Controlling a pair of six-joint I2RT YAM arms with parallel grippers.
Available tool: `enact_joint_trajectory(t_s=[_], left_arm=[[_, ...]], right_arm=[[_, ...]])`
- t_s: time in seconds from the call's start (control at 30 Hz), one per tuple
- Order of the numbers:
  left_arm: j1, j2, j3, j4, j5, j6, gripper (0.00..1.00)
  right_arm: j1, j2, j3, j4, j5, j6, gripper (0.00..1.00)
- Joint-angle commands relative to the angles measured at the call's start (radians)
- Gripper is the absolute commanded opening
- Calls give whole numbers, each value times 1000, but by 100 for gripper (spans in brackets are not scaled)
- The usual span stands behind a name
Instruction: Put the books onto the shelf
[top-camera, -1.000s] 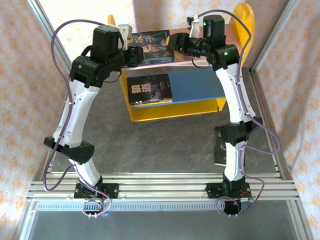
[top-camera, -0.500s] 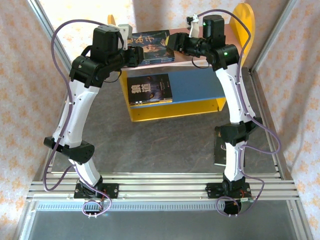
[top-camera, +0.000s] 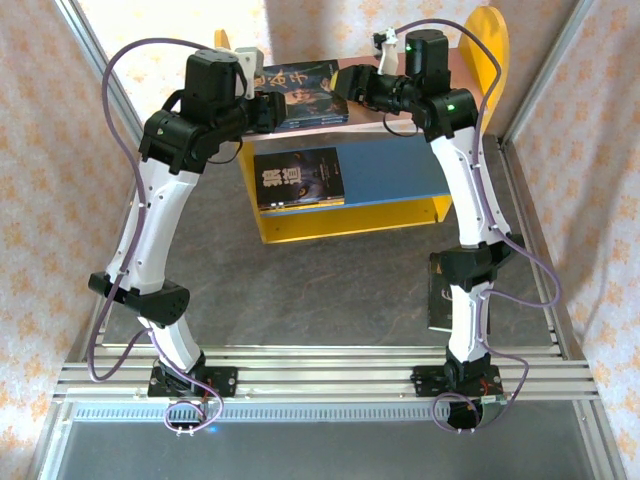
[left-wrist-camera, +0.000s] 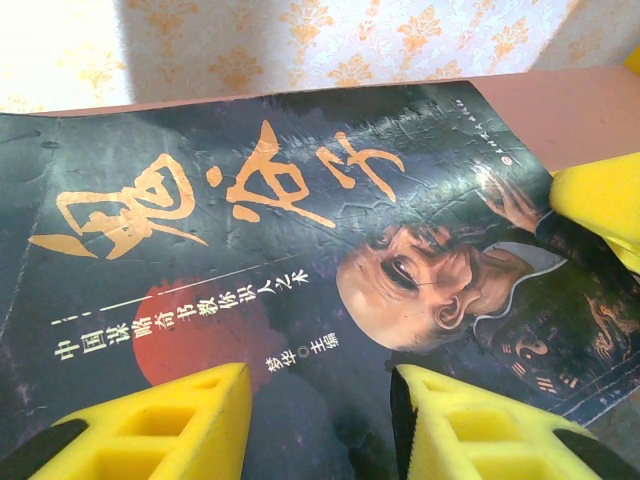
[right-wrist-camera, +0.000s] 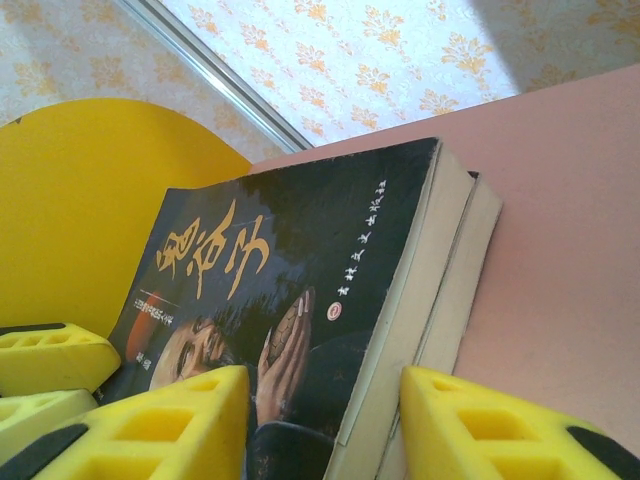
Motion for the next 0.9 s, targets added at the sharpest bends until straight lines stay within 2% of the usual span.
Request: enact_joint_trajectory(t_s=[0.0,0.17,0.4,0.6,0.7,0.87], left_arm=[[18,31,15,-28,-25,17,42],[21,22,17,-23,-15,20,43],[21,-36,10,50,36,19,50],[21,-118,-34,122,27,17,57],[20,-172,-69,135,-2,26,58],[20,-304,-182,131,-134,64,59]], right_arm=[[12,24,21,41,-45,8,43],[6,17,22,23,-23,-9,45],[-26,-19,19,-11,27,-39,52],[-48,-64,0,-31,59,-66,57],[-60,-100,-18,-58,86,-94,58],[-65,-221,-135,-73,154,-157,60]])
